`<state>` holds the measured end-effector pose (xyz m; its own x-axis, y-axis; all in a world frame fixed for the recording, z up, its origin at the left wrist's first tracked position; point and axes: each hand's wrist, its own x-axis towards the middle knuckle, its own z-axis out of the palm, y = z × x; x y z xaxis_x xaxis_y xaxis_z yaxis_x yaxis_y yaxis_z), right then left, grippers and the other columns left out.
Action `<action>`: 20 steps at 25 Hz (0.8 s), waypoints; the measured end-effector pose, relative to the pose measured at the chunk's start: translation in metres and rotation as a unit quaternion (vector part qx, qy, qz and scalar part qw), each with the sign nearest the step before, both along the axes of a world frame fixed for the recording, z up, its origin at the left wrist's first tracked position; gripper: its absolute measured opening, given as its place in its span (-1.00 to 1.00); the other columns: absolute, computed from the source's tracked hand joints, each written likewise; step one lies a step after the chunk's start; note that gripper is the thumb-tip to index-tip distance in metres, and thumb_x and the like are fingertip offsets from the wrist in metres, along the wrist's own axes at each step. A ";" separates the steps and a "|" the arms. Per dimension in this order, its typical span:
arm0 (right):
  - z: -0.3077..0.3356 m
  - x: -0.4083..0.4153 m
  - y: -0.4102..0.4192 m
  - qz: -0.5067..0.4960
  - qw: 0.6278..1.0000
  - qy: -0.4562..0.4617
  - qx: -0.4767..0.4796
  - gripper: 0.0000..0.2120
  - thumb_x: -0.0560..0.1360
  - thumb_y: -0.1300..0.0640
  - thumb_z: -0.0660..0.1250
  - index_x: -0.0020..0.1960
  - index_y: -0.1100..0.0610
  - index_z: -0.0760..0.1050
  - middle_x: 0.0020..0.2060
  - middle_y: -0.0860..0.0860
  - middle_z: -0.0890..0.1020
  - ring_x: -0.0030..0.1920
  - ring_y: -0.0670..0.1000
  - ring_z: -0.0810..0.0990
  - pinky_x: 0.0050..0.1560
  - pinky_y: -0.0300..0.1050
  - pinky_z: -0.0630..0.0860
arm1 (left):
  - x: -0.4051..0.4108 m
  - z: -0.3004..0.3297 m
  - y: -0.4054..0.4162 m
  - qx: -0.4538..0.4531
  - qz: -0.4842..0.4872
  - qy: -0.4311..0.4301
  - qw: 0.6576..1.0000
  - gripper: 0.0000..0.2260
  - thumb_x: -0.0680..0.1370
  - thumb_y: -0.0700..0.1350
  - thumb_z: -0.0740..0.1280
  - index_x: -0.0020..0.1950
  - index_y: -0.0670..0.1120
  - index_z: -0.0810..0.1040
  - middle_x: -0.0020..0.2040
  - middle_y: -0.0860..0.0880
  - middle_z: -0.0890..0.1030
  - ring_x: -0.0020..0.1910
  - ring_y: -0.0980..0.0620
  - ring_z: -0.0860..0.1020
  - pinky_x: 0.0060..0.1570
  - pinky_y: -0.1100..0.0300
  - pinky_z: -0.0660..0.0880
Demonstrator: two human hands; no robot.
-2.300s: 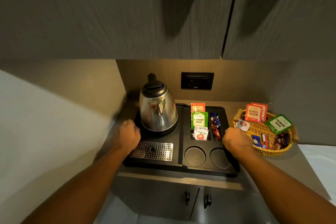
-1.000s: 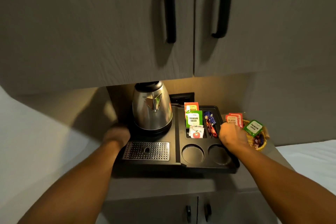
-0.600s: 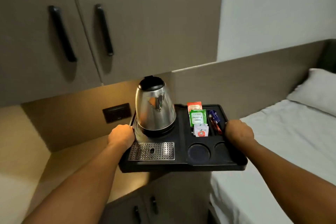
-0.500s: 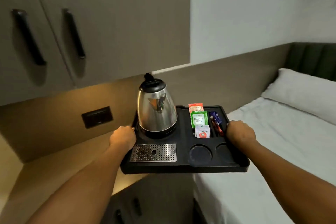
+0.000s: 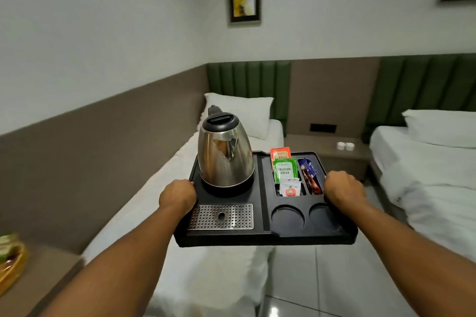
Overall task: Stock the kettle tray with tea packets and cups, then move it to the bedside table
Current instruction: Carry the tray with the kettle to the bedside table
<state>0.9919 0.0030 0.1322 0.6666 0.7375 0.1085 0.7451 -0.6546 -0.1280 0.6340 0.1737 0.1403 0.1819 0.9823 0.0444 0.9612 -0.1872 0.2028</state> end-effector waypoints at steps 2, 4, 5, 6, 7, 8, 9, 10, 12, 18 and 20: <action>-0.004 0.047 -0.011 -0.044 0.999 0.001 0.003 -0.78 0.49 0.20 0.17 -0.03 0.14 0.59 -0.10 0.13 0.66 -0.13 0.18 0.63 -0.25 -0.05 0.48 | 0.061 -0.005 0.014 -0.004 -0.038 0.006 0.999 -0.69 0.66 -0.02 0.12 0.10 -0.10 0.63 0.06 -0.13 0.64 0.00 -0.15 0.61 -0.18 0.08 0.46; -0.010 0.093 -0.010 -0.076 0.997 -0.003 0.004 -0.77 0.48 0.20 0.19 -0.01 0.14 0.60 -0.07 0.13 0.67 -0.11 0.18 0.63 -0.23 -0.05 0.46 | 0.118 -0.015 0.034 -0.005 -0.070 0.008 0.997 -0.70 0.65 -0.03 0.13 0.10 -0.11 0.62 0.07 -0.13 0.64 0.01 -0.16 0.61 -0.14 0.07 0.48; -0.013 0.114 -0.006 -0.088 0.996 -0.008 0.001 -0.77 0.48 0.19 0.19 -0.01 0.13 0.61 -0.08 0.13 0.67 -0.11 0.17 0.64 -0.24 -0.06 0.46 | 0.145 -0.021 0.046 -0.004 -0.082 0.009 0.997 -0.70 0.65 -0.04 0.13 0.10 -0.11 0.62 0.08 -0.14 0.64 0.02 -0.17 0.61 -0.13 0.07 0.49; -0.016 0.136 0.001 -0.099 0.995 -0.012 -0.002 -0.78 0.48 0.18 0.20 -0.01 0.13 0.61 -0.08 0.12 0.67 -0.11 0.16 0.64 -0.25 -0.06 0.45 | 0.171 -0.025 0.061 -0.003 -0.096 0.011 0.995 -0.70 0.65 -0.05 0.12 0.10 -0.12 0.62 0.08 -0.15 0.64 0.02 -0.17 0.61 -0.12 0.06 0.49; -0.020 0.157 0.009 -0.112 0.994 -0.011 -0.002 -0.78 0.48 0.18 0.20 0.00 0.12 0.61 -0.08 0.12 0.67 -0.11 0.16 0.64 -0.24 -0.06 0.46 | 0.196 -0.029 0.077 -0.002 -0.109 0.011 0.994 -0.69 0.65 -0.05 0.11 0.10 -0.13 0.62 0.08 -0.15 0.64 0.02 -0.18 0.61 -0.12 0.06 0.50; -0.024 0.183 0.022 -0.125 0.992 -0.011 0.003 -0.78 0.49 0.16 0.20 0.01 0.12 0.60 -0.07 0.12 0.67 -0.10 0.15 0.64 -0.23 -0.06 0.46 | 0.228 -0.034 0.098 0.003 -0.124 0.007 0.992 -0.68 0.65 -0.06 0.10 0.10 -0.13 0.62 0.08 -0.16 0.64 0.02 -0.18 0.61 -0.11 0.06 0.49; -0.028 0.208 0.036 -0.137 0.991 -0.012 0.010 -0.79 0.50 0.14 0.20 0.01 0.12 0.60 -0.07 0.12 0.67 -0.10 0.15 0.63 -0.22 -0.06 0.46 | 0.258 -0.036 0.119 0.008 -0.133 0.003 0.991 -0.68 0.65 -0.06 0.10 0.10 -0.14 0.62 0.08 -0.17 0.64 0.02 -0.19 0.60 -0.13 0.07 0.48; -0.031 0.231 0.051 -0.146 0.989 -0.013 0.016 -0.79 0.52 0.12 0.20 0.01 0.12 0.59 -0.07 0.13 0.67 -0.10 0.15 0.63 -0.22 -0.07 0.45 | 0.285 -0.038 0.139 0.012 -0.140 0.006 0.990 -0.68 0.65 -0.07 0.10 0.10 -0.14 0.62 0.08 -0.17 0.64 0.02 -0.20 0.60 -0.14 0.07 0.45; -0.030 0.279 0.086 -0.161 0.987 -0.009 0.024 -0.78 0.54 0.10 0.19 0.01 0.13 0.59 -0.09 0.13 0.66 -0.13 0.15 0.63 -0.24 -0.08 0.43 | 0.341 -0.038 0.185 0.014 -0.156 0.004 0.988 -0.69 0.65 -0.08 0.10 0.09 -0.14 0.62 0.08 -0.18 0.64 0.03 -0.22 0.60 -0.14 0.07 0.43; -0.034 0.416 0.198 -0.184 0.983 0.004 0.021 -0.75 0.57 0.12 0.15 0.00 0.15 0.59 -0.09 0.13 0.67 -0.12 0.16 0.63 -0.24 -0.10 0.41 | 0.494 -0.038 0.311 0.022 -0.184 0.003 0.983 -0.68 0.66 -0.07 0.09 0.09 -0.11 0.63 0.04 -0.15 0.64 0.00 -0.18 0.60 -0.17 0.08 0.44; -0.038 0.468 0.241 -0.180 0.983 -0.004 0.022 -0.75 0.57 0.11 0.15 0.00 0.15 0.59 -0.09 0.13 0.66 -0.13 0.15 0.62 -0.25 -0.09 0.40 | 0.543 -0.041 0.353 0.020 -0.181 -0.010 0.983 -0.66 0.67 -0.05 0.08 0.09 -0.12 0.63 0.06 -0.15 0.65 0.01 -0.19 0.61 -0.16 0.08 0.42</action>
<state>1.4599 0.2438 0.0945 0.8829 0.4479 0.1409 0.4666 -0.8703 -0.1573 1.1771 0.5263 0.0994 0.5172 0.8512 0.0891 0.8263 -0.5238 0.2070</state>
